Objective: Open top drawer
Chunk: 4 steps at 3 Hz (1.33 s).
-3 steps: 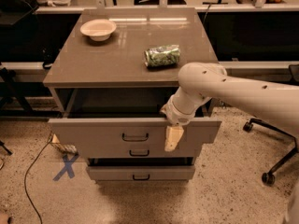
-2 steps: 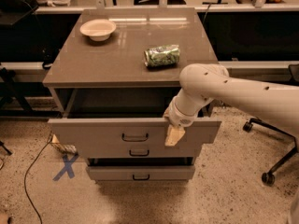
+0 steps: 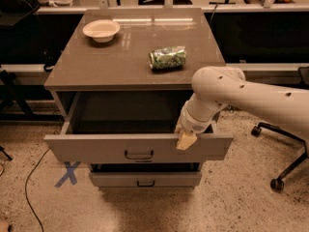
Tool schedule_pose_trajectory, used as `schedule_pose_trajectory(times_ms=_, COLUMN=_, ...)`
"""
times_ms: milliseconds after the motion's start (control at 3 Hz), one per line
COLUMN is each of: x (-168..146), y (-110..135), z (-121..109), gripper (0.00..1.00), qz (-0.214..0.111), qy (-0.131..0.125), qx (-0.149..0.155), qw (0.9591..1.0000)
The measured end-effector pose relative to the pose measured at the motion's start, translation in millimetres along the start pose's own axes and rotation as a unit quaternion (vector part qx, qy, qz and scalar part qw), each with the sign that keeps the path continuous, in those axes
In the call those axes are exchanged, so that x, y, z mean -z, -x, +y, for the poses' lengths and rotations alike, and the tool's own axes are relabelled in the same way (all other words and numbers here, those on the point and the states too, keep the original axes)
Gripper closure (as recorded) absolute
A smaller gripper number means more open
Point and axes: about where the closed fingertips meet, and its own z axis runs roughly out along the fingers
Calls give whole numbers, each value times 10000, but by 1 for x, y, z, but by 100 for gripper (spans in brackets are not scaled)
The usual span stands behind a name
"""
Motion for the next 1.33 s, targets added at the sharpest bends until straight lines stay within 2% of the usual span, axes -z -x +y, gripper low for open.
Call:
schedule_pose_trajectory(times_ms=333, x=-1, y=0, z=1, gripper=100, qz=2, qy=11, qx=3, qw=10000)
schedule_pose_trajectory(times_ms=667, x=-1, y=0, z=1, gripper=100, qz=3, qy=12, qx=2, qw=10000)
schedule_pose_trajectory(times_ms=1000, x=0, y=-11, z=19, gripper=100, qz=24, qy=14, qx=-135, qw=9999)
schedule_pose_trajectory(times_ms=1333, x=0, y=-11, z=19, gripper=100, qz=24, qy=14, qx=-136, qw=9999)
